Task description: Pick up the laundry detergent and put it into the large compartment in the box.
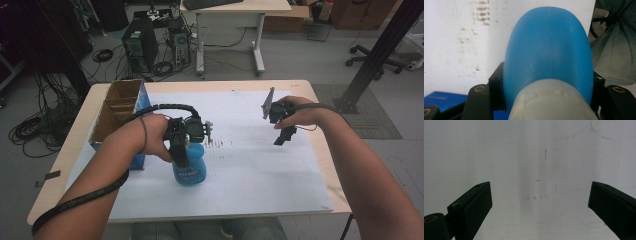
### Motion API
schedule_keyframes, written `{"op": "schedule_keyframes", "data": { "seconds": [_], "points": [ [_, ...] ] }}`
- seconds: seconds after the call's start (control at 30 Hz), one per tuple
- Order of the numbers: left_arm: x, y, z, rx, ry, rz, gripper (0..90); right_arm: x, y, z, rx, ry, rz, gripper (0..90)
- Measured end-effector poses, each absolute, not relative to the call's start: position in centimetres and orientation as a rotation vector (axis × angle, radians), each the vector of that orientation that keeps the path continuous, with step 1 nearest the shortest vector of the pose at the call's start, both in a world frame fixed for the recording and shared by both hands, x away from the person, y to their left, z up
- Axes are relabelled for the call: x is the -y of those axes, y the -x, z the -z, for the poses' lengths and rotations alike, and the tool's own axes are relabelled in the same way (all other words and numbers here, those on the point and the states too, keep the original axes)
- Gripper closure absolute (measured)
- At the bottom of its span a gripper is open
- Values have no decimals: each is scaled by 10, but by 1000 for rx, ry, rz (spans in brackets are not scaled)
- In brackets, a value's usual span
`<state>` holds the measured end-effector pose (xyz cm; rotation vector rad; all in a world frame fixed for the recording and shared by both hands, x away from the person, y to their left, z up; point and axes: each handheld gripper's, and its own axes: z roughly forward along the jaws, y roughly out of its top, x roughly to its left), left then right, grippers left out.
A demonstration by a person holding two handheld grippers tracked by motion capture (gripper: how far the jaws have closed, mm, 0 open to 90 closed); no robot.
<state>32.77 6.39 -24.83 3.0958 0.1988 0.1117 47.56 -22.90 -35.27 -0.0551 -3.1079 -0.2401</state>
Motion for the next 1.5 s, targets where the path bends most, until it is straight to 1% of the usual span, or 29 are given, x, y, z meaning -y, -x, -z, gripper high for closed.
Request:
{"op": "schedule_keyframes", "data": {
  "seconds": [0.1,0.13,0.2,0.3,0.47,0.67,0.87,1.23,1.37,1.5],
  "points": [
    [-63,-329,241,-286,-3093,-113,381,229,-475,352,3108,54,246,52],
    [-63,-330,237,-368,-3092,-109,381,229,-476,352,3108,48,251,52],
    [-63,-332,232,-474,-3082,-105,381,229,-476,352,3108,49,248,52],
    [-64,-333,222,-595,-3059,-125,381,230,-476,352,3110,49,245,52],
    [-65,-333,204,-710,-3016,-156,381,231,-476,351,3110,51,253,52],
    [-66,-335,185,-861,-2966,-143,382,231,-476,350,3107,50,260,52],
    [-70,-341,171,-1034,-2928,-165,382,231,-475,349,3111,45,261,52],
    [-87,-350,144,-1273,-2842,-195,382,230,-474,350,3109,36,265,52],
    [-93,-354,134,-1322,-2845,-203,382,230,-474,351,3111,32,261,52],
    [-101,-360,123,-1397,-2803,-204,382,230,-475,351,3109,34,258,52]
  ]
}}
